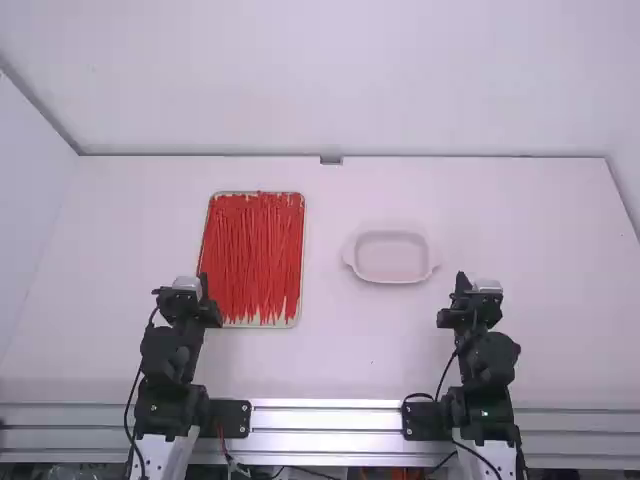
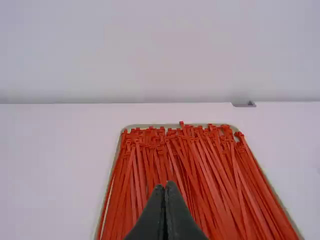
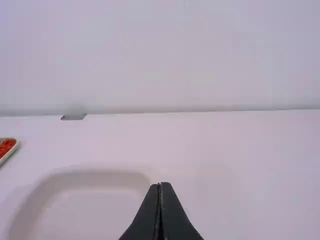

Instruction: Fasten the cable tie

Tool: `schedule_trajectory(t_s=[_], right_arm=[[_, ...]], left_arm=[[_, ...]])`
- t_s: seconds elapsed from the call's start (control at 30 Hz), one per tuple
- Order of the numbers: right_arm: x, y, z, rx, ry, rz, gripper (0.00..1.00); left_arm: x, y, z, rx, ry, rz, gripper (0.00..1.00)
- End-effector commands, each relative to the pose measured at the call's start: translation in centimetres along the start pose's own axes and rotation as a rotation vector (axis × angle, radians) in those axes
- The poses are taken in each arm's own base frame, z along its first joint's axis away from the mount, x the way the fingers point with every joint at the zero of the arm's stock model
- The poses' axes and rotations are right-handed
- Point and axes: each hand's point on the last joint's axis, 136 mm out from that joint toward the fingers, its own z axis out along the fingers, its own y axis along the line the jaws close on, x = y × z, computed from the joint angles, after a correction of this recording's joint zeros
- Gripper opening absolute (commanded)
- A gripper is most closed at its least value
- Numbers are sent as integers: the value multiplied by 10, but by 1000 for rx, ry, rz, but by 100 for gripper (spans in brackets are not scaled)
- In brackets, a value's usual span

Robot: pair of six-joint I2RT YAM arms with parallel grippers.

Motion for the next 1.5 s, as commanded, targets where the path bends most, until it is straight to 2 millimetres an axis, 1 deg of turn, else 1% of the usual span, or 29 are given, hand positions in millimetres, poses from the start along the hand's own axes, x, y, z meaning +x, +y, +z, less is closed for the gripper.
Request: schedule_trajectory(t_s=[0.0, 0.17, 0.33, 0.6, 0.9, 1.07, 1.3, 1.47], right_arm=[[0, 0, 0, 0, 1, -3, 0], [0, 0, 0, -1, 2, -2, 1], [-3, 1, 2, -7, 9, 0, 4], [-11, 7, 6, -29, 36, 0, 13], [-23, 21, 17, -87, 78, 0, 27], [-30, 33, 27, -131, 107, -6, 37], [-31, 51, 44, -190, 172, -7, 50], [-33, 66, 57, -240, 199, -5, 60]], left_arm=[[0, 0, 0, 0, 0, 0, 0], [-1, 0, 0, 0, 0, -1, 1], [-4, -1, 1, 3, 8, -3, 4], [-14, -2, 3, 10, 71, -16, 13], [-27, -5, 14, 19, 183, -35, 27], [-31, -7, 24, 22, 266, -69, 37], [-35, -10, 42, 20, 384, -121, 50], [-36, -23, 57, 80, 461, -156, 60]])
